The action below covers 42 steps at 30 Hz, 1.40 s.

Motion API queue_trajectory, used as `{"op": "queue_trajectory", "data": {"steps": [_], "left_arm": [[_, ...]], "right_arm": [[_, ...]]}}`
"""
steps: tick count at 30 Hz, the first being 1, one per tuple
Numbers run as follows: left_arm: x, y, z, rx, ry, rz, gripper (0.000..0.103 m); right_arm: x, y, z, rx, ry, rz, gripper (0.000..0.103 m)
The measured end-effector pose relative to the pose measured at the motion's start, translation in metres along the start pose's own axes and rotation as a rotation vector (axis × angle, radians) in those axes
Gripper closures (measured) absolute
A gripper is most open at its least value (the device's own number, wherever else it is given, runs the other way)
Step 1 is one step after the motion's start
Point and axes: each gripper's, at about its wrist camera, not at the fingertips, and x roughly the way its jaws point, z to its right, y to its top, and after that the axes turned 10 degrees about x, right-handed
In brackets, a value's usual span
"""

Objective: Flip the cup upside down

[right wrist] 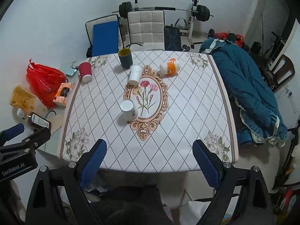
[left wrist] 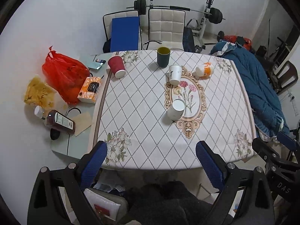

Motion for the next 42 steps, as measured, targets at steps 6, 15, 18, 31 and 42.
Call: {"op": "queue_trajectory", "data": {"steps": [6, 15, 18, 31, 42], "left_arm": [[-0.02, -0.005, 0.006, 0.002, 0.001, -0.013, 0.006], [-0.032, -0.013, 0.008, -0.007, 0.005, -0.015, 0.006], [-0.033, -0.014, 0.007, -0.009, 0.004, -0.014, 0.006], [-0.04, -0.015, 0.006, -0.019, 0.015, -0.007, 0.006], [-0.041, -0.015, 0.007, -0.016, 0.013, -0.005, 0.006]], "right_arm": [[-0.037, 0.001, 0.002, 0.002, 0.018, 0.018, 0.008], [-0.059, -0.003, 0.003, -0.005, 0.012, 0.015, 0.008], [-0.061, -0.004, 0.002, -0.012, 0.014, 0.015, 0.008], [-0.063, -0.003, 0.001, -0.024, 0.014, 0.012, 0.008], [-0.062, -0.006, 0.005, -0.021, 0.023, 0.004, 0.008]]}}
